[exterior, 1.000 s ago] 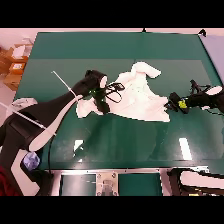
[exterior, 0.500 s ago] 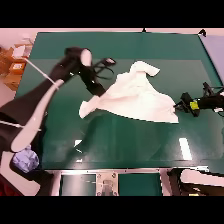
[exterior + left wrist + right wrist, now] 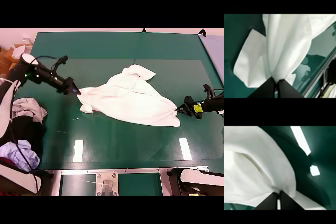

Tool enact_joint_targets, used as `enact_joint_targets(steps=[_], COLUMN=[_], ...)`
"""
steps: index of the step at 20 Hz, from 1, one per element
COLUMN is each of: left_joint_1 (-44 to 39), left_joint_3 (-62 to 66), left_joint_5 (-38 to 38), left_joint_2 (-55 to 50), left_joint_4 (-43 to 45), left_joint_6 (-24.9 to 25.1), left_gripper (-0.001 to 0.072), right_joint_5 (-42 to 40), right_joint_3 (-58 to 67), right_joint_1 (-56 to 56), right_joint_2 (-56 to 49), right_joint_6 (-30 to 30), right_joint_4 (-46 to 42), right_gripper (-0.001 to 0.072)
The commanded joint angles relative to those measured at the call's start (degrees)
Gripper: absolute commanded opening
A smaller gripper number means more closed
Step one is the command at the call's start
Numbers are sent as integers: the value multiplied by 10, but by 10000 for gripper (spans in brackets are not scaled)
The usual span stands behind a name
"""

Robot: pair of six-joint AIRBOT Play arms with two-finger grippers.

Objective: Fold the shirts.

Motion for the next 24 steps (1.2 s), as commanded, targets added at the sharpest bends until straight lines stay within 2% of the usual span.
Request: enact_joint_targets(steps=[1, 2, 3, 4, 5, 7, 8, 11, 14, 21, 22, 23, 24], left_joint_1=[21, 25, 28, 32, 36, 48, 57, 80, 87, 87, 87, 85, 81], left_joint_3=[-84, -83, -78, -70, -59, -34, -23, -12, -12, -12, -12, -12, -12], left_joint_5=[50, 62, 69, 72, 71, 58, 46, 25, 16, 15, 15, 15, 15], left_joint_2=[1, 1, 2, 1, 2, 2, 2, 2, 2, 2, 2, 2, 2], left_joint_4=[-23, -20, -23, -22, -21, -19, -18, -16, 2, 8, 8, 8, 10], left_joint_6=[35, 35, 34, 21, 12, 12, 12, 15, 30, 30, 34, 36, 40], left_gripper=[23, 26, 213, 582, 650, 650, 650, 650, 650, 650, 650, 650, 650], right_joint_5=[4, 5, 10, 23, 48, 85, 92, 94, 77, 56, 48, 40, 36], right_joint_3=[-2, 2, 10, 23, 41, 66, 67, 13, -61, -97, -97, -96, -93], right_joint_1=[36, 40, 39, 34, 23, -14, -41, -112, -136, -106, -93, -82, -75], right_joint_2=[0, 0, 0, 0, 0, 2, 7, 8, -10, -79, -80, -80, -80], right_joint_6=[-10, -12, -11, -11, -11, -11, -11, -17, -68, -110, -115, -117, -121], right_joint_4=[1, 1, 1, 0, 0, -12, -28, -45, -45, 10, 11, 15, 18], right_gripper=[13, 14, 77, 217, 291, 292, 337, 541, 541, 541, 536, 481, 264])
